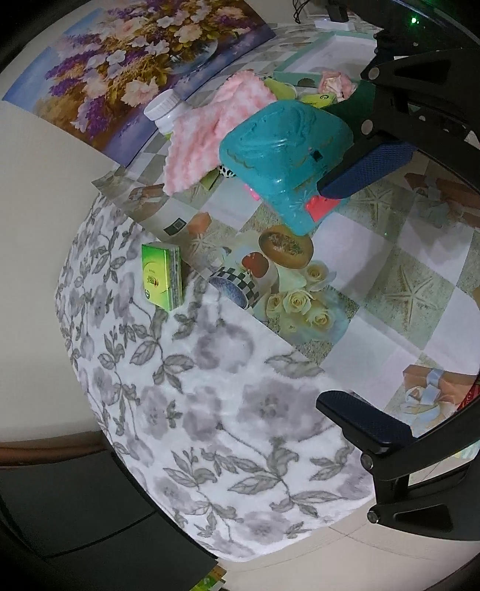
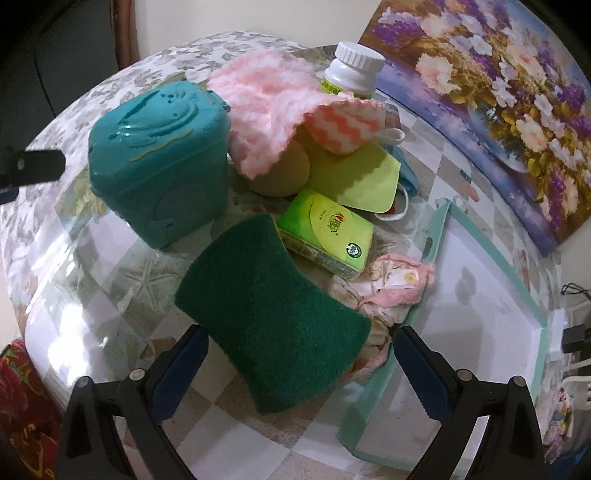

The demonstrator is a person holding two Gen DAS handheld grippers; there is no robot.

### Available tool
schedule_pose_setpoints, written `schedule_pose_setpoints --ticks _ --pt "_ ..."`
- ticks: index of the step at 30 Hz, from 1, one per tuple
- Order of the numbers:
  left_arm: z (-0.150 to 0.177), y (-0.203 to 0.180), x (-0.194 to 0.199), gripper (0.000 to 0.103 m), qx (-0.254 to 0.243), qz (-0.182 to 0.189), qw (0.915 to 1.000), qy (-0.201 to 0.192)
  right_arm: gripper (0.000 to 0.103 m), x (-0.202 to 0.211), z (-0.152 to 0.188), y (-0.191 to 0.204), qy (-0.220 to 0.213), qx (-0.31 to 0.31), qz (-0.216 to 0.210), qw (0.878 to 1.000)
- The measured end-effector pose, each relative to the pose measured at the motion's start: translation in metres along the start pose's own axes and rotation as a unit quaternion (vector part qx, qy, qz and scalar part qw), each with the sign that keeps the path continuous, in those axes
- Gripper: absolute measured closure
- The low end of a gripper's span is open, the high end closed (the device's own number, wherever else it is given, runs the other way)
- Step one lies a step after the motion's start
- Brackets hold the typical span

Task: Organize soft objects
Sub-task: 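Grasp the green scouring pad with the right gripper while the left gripper approaches the green tissue pack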

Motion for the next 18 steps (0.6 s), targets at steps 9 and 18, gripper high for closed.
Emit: schedule_pose_setpoints --ticks 9,18 --pt "0.004 -0.004 -0.006 0.0 -0.01 0.003 0.9999 0.006 0.022 0.006 0.0 0.002 -0.008 0.002 -0.012 1.0" --pt "0.002 -0.004 -0.003 0.0 -0.004 0.004 1.0 0.001 0.048 0.011 -0.002 -0.013 -0.012 -0.03 -0.03 0.999"
Point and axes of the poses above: each gripper's, at about its wrist camera, not at the fingertips, and x roughly against the way its jaws point, y to its left, z to its underside, the point moved 2 cm from there along -x, roughly the way its jaws point, and after that the axes turned 13 degrees about z, right-handed, at the moved point
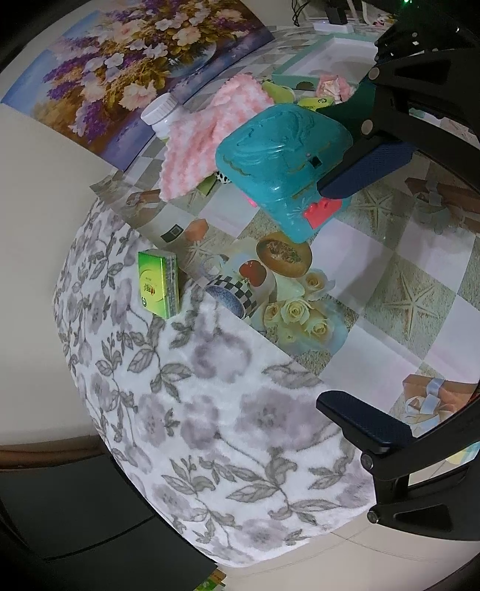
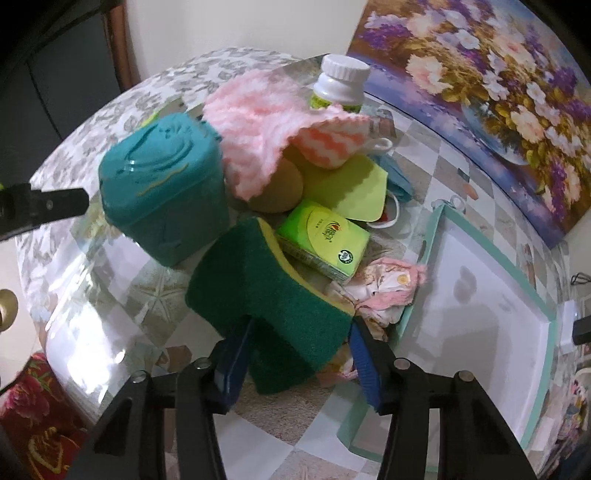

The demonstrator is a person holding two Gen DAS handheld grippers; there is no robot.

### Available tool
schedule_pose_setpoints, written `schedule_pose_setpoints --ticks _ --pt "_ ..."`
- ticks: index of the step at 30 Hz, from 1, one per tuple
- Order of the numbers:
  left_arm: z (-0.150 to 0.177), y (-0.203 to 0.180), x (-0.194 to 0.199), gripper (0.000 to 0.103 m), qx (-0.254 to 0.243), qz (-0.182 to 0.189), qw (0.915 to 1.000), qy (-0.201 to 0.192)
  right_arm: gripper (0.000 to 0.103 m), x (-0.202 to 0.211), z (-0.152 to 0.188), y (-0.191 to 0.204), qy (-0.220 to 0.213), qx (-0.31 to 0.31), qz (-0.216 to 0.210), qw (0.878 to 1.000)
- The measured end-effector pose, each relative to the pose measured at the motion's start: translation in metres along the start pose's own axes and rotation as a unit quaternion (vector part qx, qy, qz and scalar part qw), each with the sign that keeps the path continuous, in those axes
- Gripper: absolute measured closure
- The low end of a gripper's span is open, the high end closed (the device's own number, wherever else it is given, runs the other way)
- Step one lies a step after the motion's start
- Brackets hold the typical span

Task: Organize soft objects
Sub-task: 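Grasp the green scouring pad with the right gripper while the left gripper approaches the green tissue pack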

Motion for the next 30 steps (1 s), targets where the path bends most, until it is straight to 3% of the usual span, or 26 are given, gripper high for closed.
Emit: schedule_pose_setpoints --ticks 4,9,19,21,30 --pt "0.001 -0.001 0.002 0.0 -0.009 -0.011 0.9999 0.0 0.046 -0.002 0.0 -0.002 0.001 -0.004 -0.002 1.0" --pt "0.002 0.003 0.0 0.0 -0.012 -0.025 0.9996 0.005 0.023 -0.005 0.001 0.004 0.007 0.01 -0.011 1.0" --pt "-0.009 0.021 -0.015 0.0 -0.002 -0.027 0.999 0.036 0.022 -0.017 0.007 0.023 0.014 0.052 0.032 0.998" --pt "-0.015 0.027 -0.015 0.0 0.004 -0.022 0.999 0.038 0.033 -0.015 0.006 0.019 0.014 0.042 0.026 0.999" --pt "-0.055 0.041 -0.009 0.0 0.005 -0.002 0.999 0.045 0.037 -0.002 -0.001 0.003 0.003 0.017 0.017 1.0"
Point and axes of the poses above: each gripper's, at about its wrist camera, not at the fingertips, and x roughly against the way its jaws point, y to its left, z to its underside, the point moved 2 cm from there along -x, roughly the way its jaws point, and after that the axes turned 13 degrees about z, right-handed, at the moved point
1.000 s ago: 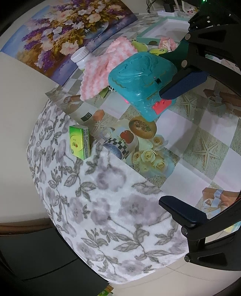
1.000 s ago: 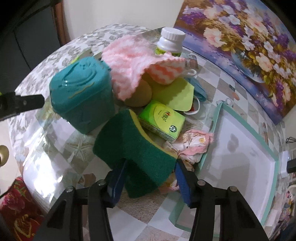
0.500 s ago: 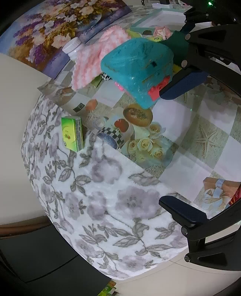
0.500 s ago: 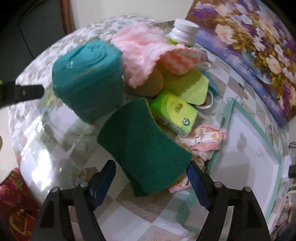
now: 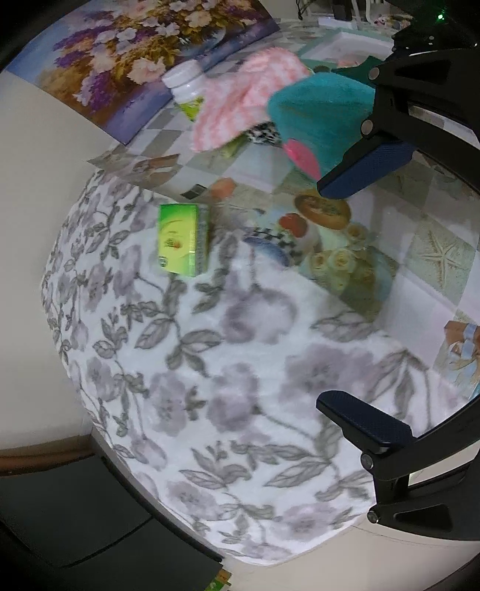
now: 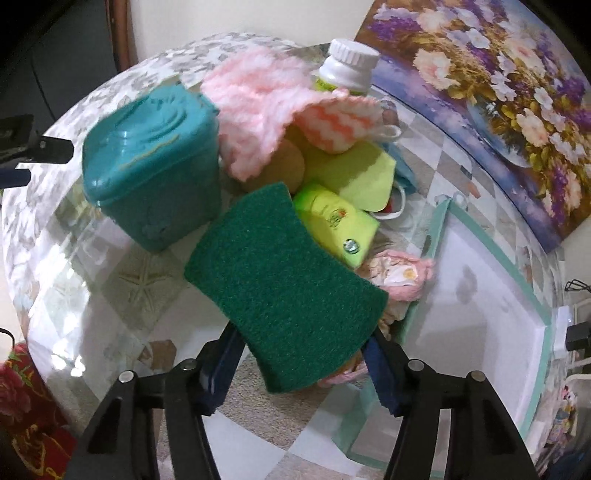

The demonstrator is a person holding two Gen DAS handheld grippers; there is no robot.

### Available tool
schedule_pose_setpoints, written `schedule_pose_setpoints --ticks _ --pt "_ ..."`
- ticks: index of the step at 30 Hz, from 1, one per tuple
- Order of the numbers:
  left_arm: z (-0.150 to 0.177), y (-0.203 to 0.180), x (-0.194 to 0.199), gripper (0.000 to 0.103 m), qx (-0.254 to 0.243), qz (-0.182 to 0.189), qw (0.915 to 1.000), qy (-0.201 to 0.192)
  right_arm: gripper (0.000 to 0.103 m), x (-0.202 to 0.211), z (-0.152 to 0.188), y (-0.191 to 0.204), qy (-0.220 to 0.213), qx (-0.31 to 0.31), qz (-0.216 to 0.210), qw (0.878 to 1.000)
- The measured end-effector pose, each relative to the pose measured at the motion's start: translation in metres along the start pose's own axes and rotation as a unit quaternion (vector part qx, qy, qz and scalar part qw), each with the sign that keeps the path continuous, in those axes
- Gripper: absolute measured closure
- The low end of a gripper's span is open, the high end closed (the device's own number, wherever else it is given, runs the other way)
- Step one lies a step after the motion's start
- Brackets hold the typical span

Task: Organize soft objects
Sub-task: 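Grasp the green scouring pad with the right gripper while the left gripper approaches the green tissue pack, then lift the scouring pad with the right gripper while the left gripper grasps the green tissue pack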

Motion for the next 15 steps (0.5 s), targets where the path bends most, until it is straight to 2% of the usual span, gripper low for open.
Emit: schedule_pose_setpoints --ticks 10,15 --pt "-0.055 -0.017 -0.007 0.0 -0.045 0.0 0.999 -0.007 0.037 0.03 -0.013 -0.047 -0.038 -0.085 -0.006 0.996" --pt "-0.076 -0.025 -0.028 0.0 -0.058 0.005 0.9983 0.005 0.037 0.03 -0.01 -0.085 -0.019 -0.135 0.039 0.99"
Point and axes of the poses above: each gripper's, at about its wrist camera, not at the fingertips, and x roughly against the way its jaws point, y to its left, z to its underside, the point moved 2 cm from there along -x, roughly the way its jaws point, and after that the axes turned 13 degrees about z, right-handed, at the moved point
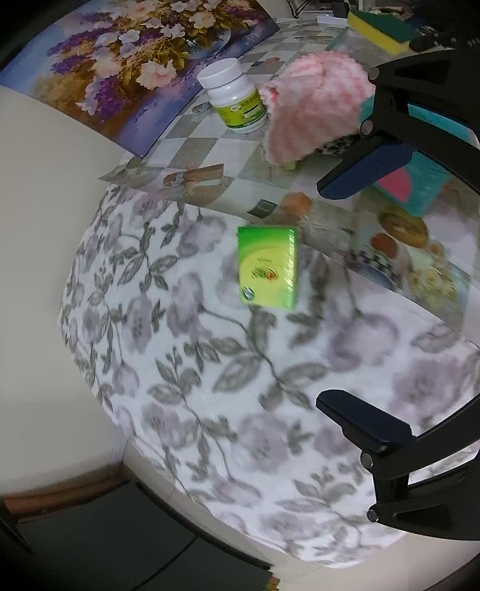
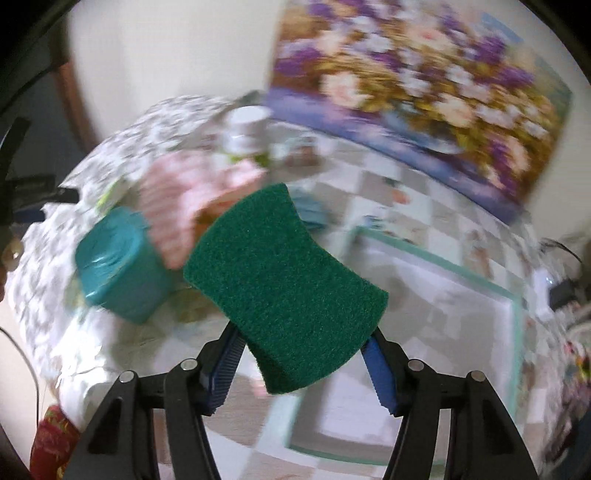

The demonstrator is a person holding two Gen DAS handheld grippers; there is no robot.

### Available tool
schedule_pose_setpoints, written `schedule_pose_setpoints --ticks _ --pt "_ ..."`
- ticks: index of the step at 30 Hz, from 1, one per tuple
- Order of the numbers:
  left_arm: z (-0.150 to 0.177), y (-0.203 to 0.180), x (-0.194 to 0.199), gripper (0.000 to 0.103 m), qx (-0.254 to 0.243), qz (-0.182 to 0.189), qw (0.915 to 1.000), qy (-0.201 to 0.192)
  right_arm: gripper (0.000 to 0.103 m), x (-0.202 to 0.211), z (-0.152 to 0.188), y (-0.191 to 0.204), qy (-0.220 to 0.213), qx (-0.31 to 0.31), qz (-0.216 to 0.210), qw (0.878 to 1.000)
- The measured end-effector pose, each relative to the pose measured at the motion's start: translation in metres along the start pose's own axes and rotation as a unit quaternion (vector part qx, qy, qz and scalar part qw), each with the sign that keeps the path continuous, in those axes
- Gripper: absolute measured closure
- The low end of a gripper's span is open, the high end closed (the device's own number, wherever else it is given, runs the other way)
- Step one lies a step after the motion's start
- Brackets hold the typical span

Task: Organize soft objects
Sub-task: 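Lift the scouring pad with the right gripper while the left gripper grasps the green tissue pack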

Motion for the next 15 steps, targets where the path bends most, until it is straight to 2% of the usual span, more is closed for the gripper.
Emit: schedule_pose_setpoints --ticks 5,9,11,13,15 --pt "-0.019 -0.007 -0.025 0.0 -0.009 0.012 0.9998 0.014 0.037 -0.004 -0.005 -0.036 0.012 -0.039 0.04 0.998" --pt "-0.028 -0.001 -0.041 0.001 0.001 0.014 0.9997 0.022 0.037 -0.002 -0.002 -0.06 0.014 -0.071 0.047 0.996" --pt "-0.031 0.003 -0.049 0.014 0.009 0.009 0.9995 0.03 0.037 0.001 -0.001 -0.07 0.014 -0.083 0.053 0.995" --pt "-0.033 0.008 -0.055 0.019 0.021 0.015 0.9989 0.039 0.037 0.002 -0.002 -0.076 0.011 -0.091 0.056 0.994" --pt "-0.033 0.01 -0.058 0.02 0.028 0.021 0.9986 0.04 0.037 0.004 -0.001 -0.079 0.008 -0.096 0.054 0.994"
Point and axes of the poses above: each gripper's, at about its wrist camera, not at the fingertips, and x roughly against the way its jaws point, y to its left, z to its underside, the point moved 2 cm from there along -x, roughly the way its jaws point, and after that the axes turned 13 degrees about z, right-handed, at the moved point
